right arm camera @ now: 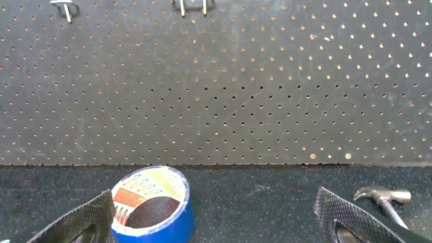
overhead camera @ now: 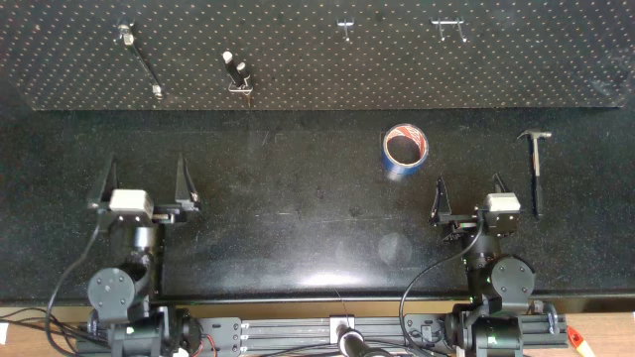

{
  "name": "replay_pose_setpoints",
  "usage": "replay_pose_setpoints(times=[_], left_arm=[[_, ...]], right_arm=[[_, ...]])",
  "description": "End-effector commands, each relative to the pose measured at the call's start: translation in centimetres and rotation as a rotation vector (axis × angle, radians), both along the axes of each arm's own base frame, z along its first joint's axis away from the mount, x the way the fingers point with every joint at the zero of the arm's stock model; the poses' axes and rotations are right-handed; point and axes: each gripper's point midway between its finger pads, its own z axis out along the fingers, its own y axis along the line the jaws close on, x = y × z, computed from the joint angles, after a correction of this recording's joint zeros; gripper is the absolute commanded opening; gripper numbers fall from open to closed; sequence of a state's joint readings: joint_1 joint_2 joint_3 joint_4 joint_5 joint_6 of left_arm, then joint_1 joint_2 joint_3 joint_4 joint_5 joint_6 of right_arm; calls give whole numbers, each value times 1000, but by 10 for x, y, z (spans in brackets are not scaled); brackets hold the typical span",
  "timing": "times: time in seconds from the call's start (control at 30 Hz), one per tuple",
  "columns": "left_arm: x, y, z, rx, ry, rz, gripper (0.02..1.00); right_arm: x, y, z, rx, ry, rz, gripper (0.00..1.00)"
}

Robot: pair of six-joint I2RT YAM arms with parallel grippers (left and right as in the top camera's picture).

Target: Place Tools Onto Pegboard

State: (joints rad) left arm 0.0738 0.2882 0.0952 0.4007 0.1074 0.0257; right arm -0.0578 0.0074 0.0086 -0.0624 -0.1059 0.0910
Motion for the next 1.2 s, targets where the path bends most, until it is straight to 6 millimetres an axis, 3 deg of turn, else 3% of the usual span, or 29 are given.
replay_pose_setpoints(times=[0.03,0.2,0.43,0.53,1.07,1.2], left_arm=[[-10,-3,-27,-39,17,-25,996],[-12,6,-52,-140,114,18,996],[-13,8,-76,-148,205,54,996],[-13,8,-96,-149,286,61,996],[-13,8,-96,-149,287,61,996],[-13,8,-96,-149,287,61,996]], right_arm=[[0,0,-2,-14,1,1,965],[0,0,-2,-14,1,1,965],[0,0,-2,-14,1,1,963],[0,0,-2,-14,1,1,965],[0,-1,0,-7,-5,-7,965],[7,7,34,60,3,30,965]])
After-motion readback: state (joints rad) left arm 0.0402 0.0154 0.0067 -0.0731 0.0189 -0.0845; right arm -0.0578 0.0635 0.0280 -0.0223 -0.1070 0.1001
